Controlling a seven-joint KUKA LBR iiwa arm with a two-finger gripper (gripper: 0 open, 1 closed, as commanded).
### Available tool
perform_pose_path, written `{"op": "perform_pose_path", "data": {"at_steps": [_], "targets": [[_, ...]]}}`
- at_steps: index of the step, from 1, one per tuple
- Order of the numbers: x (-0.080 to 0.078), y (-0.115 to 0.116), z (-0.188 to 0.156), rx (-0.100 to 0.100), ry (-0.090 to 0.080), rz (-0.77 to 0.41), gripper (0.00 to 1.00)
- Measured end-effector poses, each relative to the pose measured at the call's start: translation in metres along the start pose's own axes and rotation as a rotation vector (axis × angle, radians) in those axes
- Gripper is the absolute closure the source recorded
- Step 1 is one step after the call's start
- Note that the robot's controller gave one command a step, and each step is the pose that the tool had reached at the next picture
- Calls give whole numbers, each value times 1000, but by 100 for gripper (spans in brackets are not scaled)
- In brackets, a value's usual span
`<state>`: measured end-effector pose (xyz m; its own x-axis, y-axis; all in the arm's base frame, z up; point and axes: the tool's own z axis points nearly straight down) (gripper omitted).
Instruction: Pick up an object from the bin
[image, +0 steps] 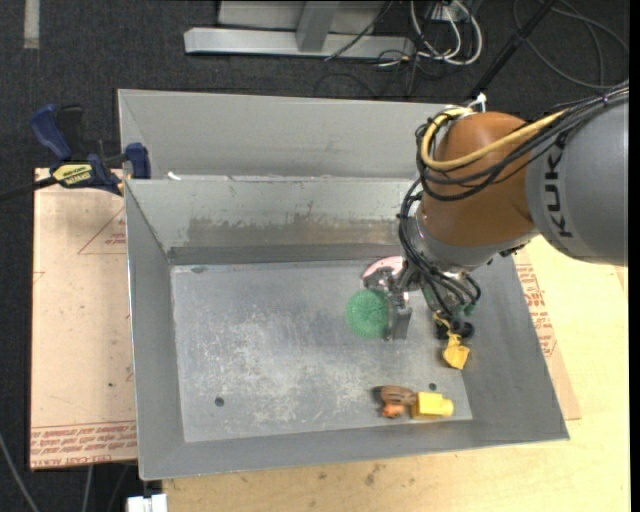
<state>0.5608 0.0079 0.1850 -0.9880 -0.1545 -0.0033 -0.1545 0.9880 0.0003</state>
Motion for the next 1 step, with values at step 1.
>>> {"op": "perform_pose_path", "data": {"at_steps": [1], "targets": [[-65, -26, -53, 0, -2, -28, 100]]}}
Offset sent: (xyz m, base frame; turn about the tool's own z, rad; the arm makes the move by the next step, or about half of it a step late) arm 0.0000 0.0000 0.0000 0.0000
